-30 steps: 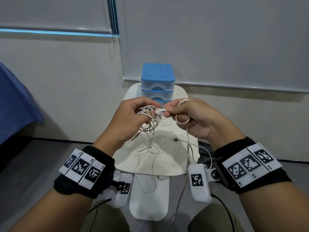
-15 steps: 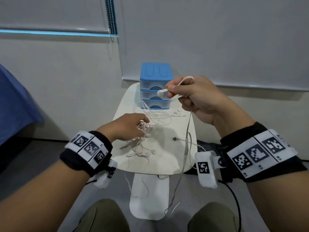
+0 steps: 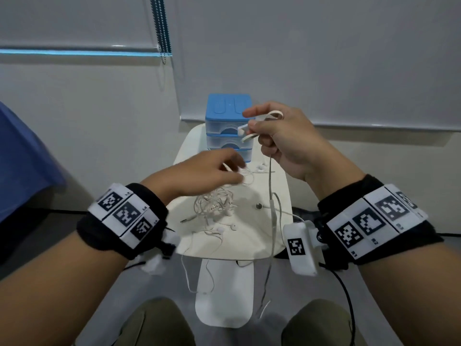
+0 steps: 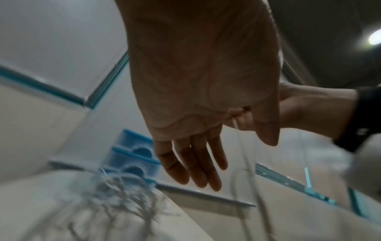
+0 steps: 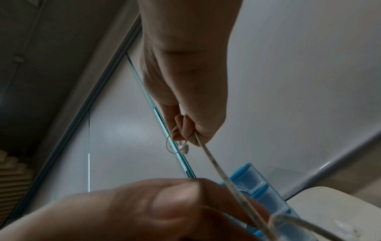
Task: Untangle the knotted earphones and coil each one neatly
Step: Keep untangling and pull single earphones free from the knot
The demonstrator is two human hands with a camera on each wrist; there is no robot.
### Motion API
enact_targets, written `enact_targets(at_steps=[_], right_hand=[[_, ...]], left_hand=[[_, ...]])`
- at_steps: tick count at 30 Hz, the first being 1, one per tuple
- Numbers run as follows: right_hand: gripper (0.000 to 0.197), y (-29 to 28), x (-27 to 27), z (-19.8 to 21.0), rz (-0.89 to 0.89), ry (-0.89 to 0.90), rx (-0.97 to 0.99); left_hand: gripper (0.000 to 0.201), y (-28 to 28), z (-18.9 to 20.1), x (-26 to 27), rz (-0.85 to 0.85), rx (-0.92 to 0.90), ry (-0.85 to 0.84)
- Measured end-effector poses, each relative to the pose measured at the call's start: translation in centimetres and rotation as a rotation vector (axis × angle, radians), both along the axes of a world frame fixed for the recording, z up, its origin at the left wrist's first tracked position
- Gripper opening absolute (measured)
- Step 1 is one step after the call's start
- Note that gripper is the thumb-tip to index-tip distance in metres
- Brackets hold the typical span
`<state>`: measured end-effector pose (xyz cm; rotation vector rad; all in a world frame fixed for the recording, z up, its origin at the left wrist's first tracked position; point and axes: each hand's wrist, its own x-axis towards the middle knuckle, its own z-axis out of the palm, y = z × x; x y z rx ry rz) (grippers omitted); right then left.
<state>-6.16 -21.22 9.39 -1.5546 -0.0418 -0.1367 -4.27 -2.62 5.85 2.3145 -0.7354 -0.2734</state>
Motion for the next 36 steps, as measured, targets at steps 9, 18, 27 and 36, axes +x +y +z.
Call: enact_targets(at_steps=[9,18,27,36], right_hand=[[0.022,-0.8,0.2,0.8,-0.14,-0.084,0.075],[0.038,-2.9,-0.4,-1.7,-0.005,0.11,-0.539],[0.019,-1.8,-4.1,4.3,-0.3,-0.289,-0.215],[0.022,0.1,-6.6,4.8,0.072,-0.182,-0.517]], left_hand=[[0.017,-5.4,-4.2,-2.6,-0.147,-0.183,0.319],[0.022,-2.2,2.4,-3.6,-0.031,-0.536,0.326],[0.025,-1.6,8.5,-4.7,0.003,-0.78,0.375],[0.054,-1.6,12.4,-6.2,0.044,-0.585,-0.057]])
